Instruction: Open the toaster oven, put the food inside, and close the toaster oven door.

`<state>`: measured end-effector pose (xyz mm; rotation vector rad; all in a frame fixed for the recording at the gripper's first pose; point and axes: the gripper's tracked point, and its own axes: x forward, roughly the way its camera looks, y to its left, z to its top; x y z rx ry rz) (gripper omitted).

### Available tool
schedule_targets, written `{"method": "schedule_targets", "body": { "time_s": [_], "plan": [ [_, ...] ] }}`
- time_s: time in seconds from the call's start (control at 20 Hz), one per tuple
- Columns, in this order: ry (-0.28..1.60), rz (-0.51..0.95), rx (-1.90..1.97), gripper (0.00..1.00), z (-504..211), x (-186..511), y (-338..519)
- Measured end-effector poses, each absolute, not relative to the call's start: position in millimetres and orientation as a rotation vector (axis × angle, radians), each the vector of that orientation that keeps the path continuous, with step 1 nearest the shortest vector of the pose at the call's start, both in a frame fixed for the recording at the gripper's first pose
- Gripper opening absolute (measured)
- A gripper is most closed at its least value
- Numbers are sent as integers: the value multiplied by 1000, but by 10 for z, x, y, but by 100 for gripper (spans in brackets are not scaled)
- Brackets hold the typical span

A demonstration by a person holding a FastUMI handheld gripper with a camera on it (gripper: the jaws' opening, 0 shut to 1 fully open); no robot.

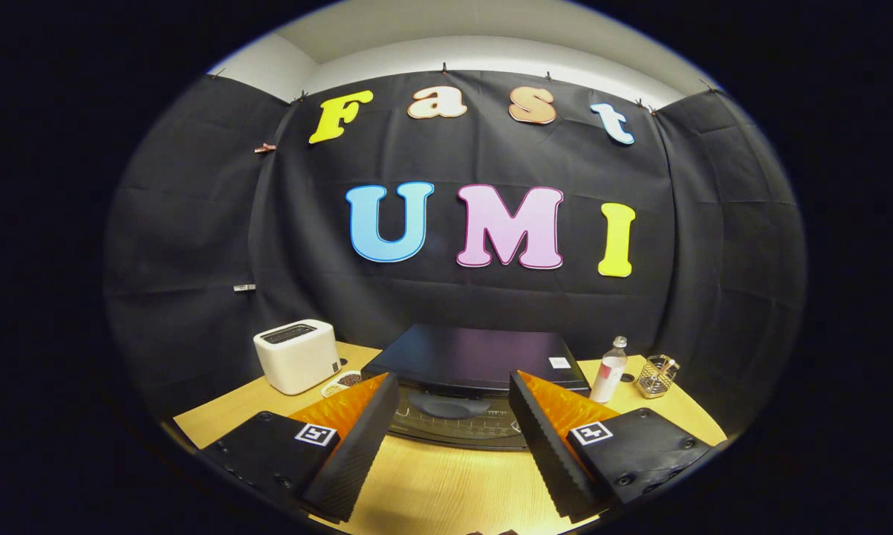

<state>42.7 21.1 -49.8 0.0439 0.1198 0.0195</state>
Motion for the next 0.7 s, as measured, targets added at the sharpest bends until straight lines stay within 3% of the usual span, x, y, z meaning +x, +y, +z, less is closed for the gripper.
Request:
{"method": "schedule_targets", "body": {
  "time_s": [0.7],
  "plan": [
    [153, -19, 26, 99, -888, 1138, 384]
  ]
}}
